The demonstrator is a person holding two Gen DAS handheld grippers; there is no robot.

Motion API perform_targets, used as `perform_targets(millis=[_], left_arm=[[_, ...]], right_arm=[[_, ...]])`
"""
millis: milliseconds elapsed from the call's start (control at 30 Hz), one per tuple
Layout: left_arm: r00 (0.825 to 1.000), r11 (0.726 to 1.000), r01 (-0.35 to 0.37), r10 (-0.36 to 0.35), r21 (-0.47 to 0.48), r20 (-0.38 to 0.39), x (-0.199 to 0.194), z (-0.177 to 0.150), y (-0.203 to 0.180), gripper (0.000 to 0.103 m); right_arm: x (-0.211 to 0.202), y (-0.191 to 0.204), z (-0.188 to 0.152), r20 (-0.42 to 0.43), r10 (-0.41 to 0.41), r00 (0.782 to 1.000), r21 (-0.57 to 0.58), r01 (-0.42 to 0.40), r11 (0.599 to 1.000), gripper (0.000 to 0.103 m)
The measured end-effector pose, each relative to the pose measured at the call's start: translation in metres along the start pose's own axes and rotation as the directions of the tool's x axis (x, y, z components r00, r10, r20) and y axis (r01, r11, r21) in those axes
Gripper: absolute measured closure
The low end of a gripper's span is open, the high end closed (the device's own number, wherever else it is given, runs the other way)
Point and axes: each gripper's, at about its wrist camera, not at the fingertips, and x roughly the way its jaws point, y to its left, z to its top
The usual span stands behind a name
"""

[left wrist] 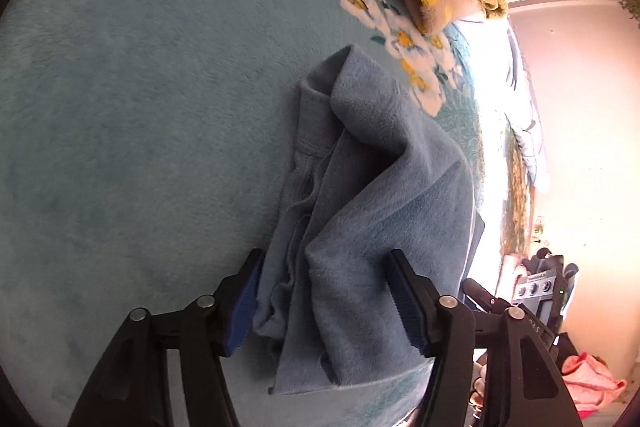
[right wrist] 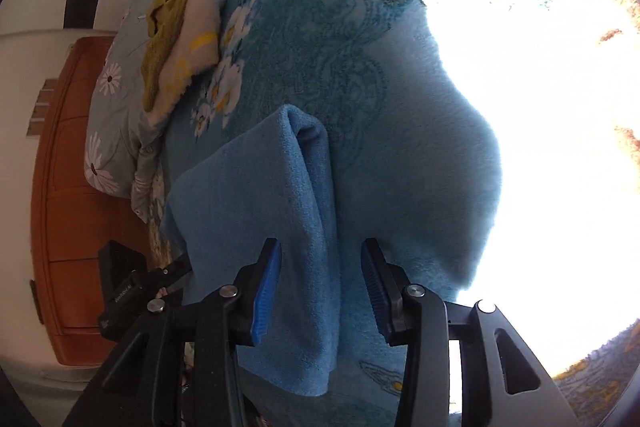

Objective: Fold clothes
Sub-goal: 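Grasp the folded sweatshirt with both grippers and lift it off the blanket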

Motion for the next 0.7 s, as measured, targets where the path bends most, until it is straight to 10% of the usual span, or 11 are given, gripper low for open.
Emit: perform_targets(millis=[233, 300, 700], left_arm=[[0.999, 0.999, 0.042, -0.042, -0.004, -0.005, 0.002, 0.0, 0.0, 0.037], [0.999, 0.999, 0.049, -0.049, -0.017, 0.008, 0.0, -0.003, 0.001, 0.038], [0.994, 0.996, 0.083, -0.08, -0.034, 0.072, -0.022, -0.052, -0.018, 0.078]], right_arm=[[0.015, 0.008, 0.004, 0.014, 0.037, 0.999, 0.016, -0.037, 0.999, 0.058], [0.016, 0.011, 0.004, 0.013, 0.036, 0.999, 0.015, -0.036, 0.999, 0.075], [-0.009, 0.05, -0.008, 0.027, 0.05, 0.998, -0.03, -0.049, 0.998, 0.092]])
